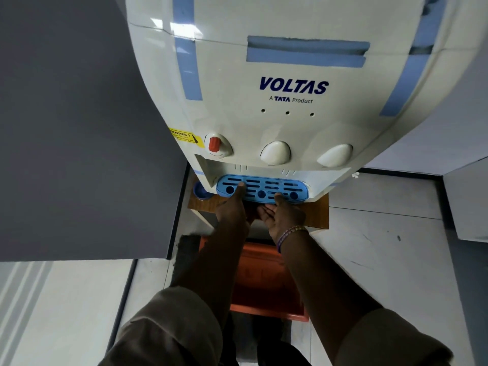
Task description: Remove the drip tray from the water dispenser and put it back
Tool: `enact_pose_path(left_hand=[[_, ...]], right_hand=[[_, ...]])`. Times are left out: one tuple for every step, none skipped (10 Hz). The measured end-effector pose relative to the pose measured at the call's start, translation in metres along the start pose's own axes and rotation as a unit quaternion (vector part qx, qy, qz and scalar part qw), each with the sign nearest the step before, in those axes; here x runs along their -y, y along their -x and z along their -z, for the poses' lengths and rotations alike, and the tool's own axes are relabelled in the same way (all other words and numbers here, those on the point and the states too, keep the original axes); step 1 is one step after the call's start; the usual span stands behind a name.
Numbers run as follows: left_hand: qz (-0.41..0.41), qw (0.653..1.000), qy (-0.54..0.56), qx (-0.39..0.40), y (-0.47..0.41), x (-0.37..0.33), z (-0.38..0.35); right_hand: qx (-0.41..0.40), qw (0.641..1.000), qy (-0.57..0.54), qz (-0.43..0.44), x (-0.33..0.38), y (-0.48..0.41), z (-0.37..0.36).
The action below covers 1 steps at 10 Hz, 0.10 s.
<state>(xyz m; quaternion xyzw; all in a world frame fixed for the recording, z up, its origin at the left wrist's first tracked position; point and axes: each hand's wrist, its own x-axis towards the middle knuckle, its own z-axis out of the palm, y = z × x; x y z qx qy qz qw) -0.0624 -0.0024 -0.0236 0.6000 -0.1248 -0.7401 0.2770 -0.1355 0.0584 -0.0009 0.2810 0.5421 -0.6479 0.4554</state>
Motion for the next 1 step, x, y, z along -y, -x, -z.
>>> enact_pose_path(left_hand=[[-0.004,0.998,-0.048,0.029,0.0144,-0.0091,0.0114]], right_hand=[[0.051,0.996,0.056,-0.047,0.0116,0.0247,0.0094]])
